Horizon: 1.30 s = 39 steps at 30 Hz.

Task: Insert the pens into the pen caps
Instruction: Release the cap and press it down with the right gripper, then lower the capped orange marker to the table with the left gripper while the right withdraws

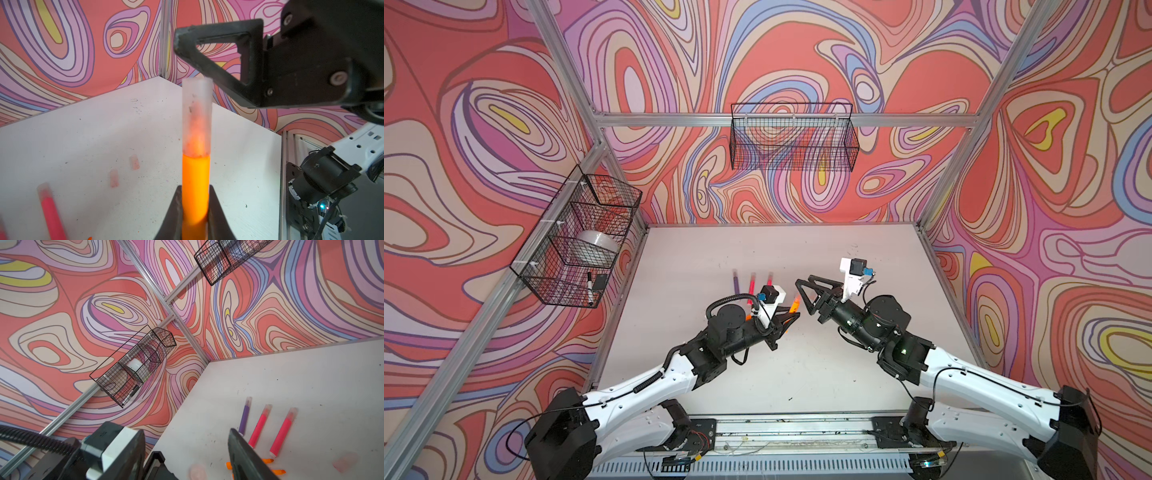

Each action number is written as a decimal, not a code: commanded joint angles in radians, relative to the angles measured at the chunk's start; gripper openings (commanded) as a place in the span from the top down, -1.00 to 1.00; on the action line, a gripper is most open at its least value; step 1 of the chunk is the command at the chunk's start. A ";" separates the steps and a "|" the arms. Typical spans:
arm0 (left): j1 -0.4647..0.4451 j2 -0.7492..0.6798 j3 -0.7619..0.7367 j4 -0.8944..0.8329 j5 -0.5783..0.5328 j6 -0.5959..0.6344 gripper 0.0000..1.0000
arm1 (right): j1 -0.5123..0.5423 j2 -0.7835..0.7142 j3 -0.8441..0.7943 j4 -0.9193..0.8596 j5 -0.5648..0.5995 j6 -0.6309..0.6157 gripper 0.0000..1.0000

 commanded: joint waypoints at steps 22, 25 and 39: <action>-0.011 0.001 0.012 -0.013 -0.152 0.042 1.00 | 0.004 0.140 0.099 -0.126 -0.076 0.005 1.00; -0.009 0.009 0.041 -0.030 -0.212 0.035 1.00 | 0.005 0.149 0.080 -0.138 -0.085 0.011 1.00; 0.280 0.062 0.192 0.044 0.158 -0.209 1.00 | 0.155 0.197 -0.104 0.082 -0.061 -0.021 1.00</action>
